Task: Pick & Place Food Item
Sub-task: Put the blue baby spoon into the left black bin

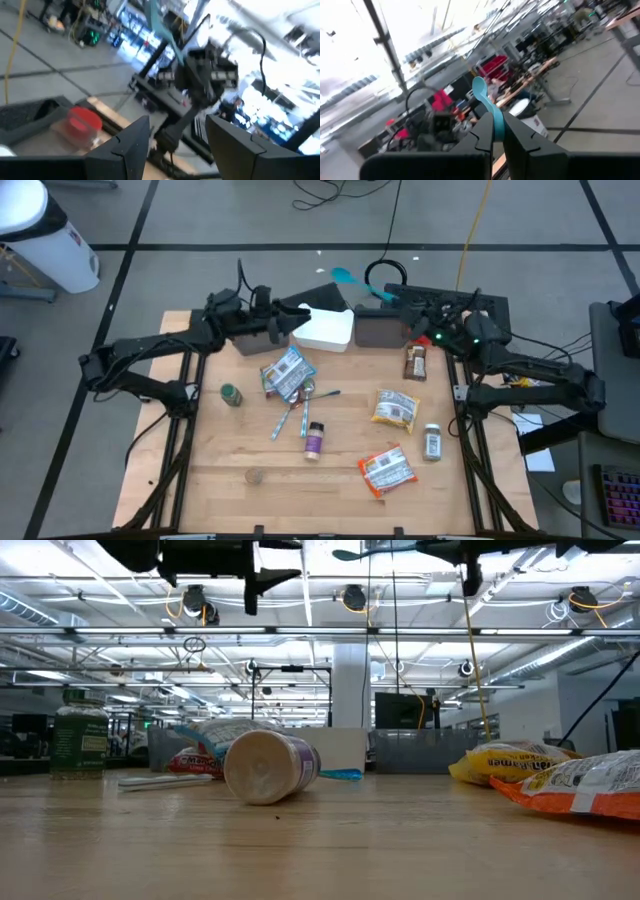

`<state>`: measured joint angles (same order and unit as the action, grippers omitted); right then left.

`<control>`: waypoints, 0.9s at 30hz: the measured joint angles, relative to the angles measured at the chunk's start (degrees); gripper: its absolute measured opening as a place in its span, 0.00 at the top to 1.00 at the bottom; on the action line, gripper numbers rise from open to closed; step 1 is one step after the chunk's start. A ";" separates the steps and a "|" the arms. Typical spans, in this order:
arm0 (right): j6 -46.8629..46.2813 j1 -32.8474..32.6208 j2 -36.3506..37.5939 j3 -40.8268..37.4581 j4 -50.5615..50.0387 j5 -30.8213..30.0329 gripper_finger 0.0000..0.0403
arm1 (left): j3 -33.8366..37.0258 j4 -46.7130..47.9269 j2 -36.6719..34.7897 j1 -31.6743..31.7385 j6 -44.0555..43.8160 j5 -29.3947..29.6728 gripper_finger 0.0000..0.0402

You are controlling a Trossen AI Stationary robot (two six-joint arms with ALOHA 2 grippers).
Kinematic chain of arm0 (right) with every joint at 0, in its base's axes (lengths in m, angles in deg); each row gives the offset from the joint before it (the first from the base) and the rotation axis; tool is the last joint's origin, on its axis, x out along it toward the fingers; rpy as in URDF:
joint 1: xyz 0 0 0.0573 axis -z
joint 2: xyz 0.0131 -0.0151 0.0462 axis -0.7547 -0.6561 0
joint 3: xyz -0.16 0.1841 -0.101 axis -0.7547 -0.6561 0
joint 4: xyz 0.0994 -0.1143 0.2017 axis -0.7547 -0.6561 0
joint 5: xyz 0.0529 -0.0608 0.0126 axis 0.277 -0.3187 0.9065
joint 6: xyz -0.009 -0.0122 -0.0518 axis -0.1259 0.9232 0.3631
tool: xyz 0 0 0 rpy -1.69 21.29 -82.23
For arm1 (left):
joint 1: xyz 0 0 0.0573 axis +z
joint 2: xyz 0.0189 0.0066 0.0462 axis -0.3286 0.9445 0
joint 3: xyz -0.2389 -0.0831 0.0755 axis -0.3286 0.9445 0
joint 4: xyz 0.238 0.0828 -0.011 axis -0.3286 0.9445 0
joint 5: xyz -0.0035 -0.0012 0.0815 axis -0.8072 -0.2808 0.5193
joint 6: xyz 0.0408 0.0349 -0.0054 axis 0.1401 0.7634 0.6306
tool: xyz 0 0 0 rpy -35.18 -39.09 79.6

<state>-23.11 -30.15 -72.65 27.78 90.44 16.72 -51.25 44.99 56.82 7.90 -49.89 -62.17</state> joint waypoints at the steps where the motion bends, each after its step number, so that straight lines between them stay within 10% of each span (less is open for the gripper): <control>1: -0.02 -1.15 -1.31 0.00 1.25 -0.70 0.97 | 0.30 -1.30 0.30 -0.23 -0.46 0.83 0.50; 27: -0.48 -9.73 -27.85 0.02 38.33 -5.35 0.97 | 0.57 -13.57 2.49 -1.34 -0.44 6.29 0.50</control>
<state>-23.59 -39.87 -100.50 27.80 128.77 11.37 -50.68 31.42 59.31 6.56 -50.33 -55.87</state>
